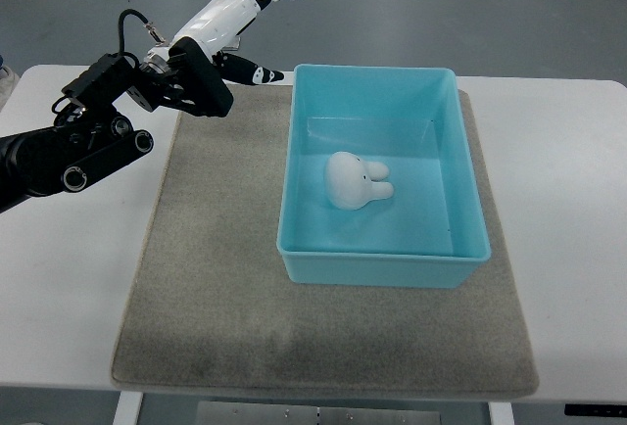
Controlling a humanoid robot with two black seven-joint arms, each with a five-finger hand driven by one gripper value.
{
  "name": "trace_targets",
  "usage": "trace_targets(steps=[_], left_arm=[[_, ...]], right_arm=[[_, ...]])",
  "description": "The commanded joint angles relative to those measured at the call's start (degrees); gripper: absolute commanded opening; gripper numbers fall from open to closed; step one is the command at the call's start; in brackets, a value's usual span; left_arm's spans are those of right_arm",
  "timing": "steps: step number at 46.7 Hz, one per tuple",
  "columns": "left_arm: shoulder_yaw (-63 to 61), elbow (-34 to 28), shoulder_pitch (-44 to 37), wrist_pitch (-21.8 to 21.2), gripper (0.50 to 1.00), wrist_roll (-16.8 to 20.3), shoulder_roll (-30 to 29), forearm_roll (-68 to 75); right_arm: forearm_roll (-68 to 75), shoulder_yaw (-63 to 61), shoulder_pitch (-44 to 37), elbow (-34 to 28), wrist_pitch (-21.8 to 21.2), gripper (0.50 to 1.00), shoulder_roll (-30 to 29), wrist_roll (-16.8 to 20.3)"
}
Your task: Place white toy into blue box with left hand
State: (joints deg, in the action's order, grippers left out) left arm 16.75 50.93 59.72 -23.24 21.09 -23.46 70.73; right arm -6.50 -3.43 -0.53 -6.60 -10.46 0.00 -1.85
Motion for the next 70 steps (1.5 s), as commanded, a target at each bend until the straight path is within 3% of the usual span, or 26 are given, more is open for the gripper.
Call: trace_targets(steps=[1,18,31,44,60,66,70], left_arm=[[0.0,-0.3,0.0,-0.6,0.93,0.0,0.0,-3.3],[0.1,-4.3,0.2,-0.8,0.932,0.0,-0.2,-15.2],[0.1,-6.5,0.0,-0.2,0.992,-0.1,-0.3,-31.8],[0.0,-7.2,-0.5,0.4,0.992,-0.1,-0.2,-46.9],[0.0,-6.8,-0.8,0.6,0.992,-0.1,0.7,-53.2],[0.5,-7.2,-0.8,2.0,0.992,-0.1,2.2,-56.6],[1.0,-7.7,-0.8,5.4,0.992,-0.1,2.3,-61.8]], right_arm=[[0.0,0.0,0.0,0.0,0.0,0.936,0.0,0.0],[0.0,0.0,0.0,0.0,0.0,0.936,0.0,0.0],[0.0,0.0,0.0,0.0,0.0,0.936,0.0,0.0],[0.0,0.0,0.0,0.0,0.0,0.936,0.0,0.0],[0.0,0.0,0.0,0.0,0.0,0.936,0.0,0.0],[0.0,0.0,0.0,0.0,0.0,0.936,0.0,-0.1],[0.0,0.0,0.0,-0.1,0.0,0.936,0.0,0.0]])
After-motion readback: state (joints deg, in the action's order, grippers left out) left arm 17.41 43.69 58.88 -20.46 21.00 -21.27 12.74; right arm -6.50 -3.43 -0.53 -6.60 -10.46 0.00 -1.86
